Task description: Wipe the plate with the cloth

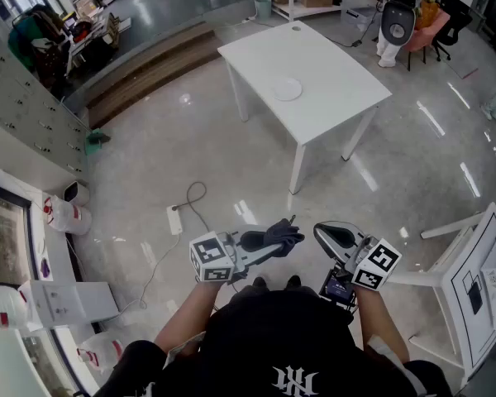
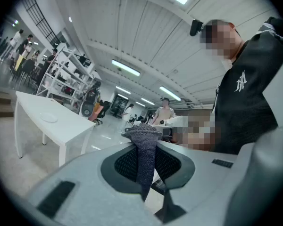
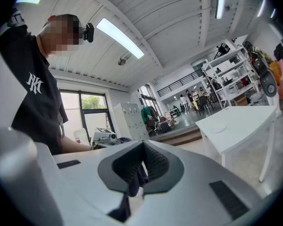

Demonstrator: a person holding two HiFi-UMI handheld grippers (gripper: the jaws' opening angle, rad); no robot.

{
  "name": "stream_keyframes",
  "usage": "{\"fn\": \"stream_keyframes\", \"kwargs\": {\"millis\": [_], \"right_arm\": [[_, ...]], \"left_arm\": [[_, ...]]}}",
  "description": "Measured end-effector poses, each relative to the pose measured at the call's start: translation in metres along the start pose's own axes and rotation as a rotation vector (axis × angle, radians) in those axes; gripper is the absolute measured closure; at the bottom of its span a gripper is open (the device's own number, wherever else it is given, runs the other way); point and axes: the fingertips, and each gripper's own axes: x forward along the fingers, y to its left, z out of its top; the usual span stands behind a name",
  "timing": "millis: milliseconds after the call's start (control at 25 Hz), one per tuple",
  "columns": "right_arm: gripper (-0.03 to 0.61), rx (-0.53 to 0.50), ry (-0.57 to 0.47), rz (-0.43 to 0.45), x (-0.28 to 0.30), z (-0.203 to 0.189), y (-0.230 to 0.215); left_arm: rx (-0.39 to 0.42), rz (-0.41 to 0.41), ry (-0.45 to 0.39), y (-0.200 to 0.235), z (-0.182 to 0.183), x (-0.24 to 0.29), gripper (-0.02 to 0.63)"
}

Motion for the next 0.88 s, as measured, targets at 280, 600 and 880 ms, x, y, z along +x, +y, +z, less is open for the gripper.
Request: {"fn": "stream_keyframes", "kwargs": {"millis": [280, 600, 880], "right_arm": [[0.574, -0.004, 0.014, 0.029, -0.009, 0.000, -0.004], [0.571, 0.022, -0.069, 0.109, -0.019, 0.014, -0.001], [0.520, 0.040, -0.069, 0.138, -0.037, 0.007, -0.009]], "left_arm": [[-0.017, 0.056, -0.014, -0.003, -0.001, 0.005, 0.563], [-0.028, 0.125, -0.019, -0.002, -0.002, 0.008, 0.563], [-0.023, 0.158, -0.016, -0.010, -0.007, 0.023, 0.563]]}}
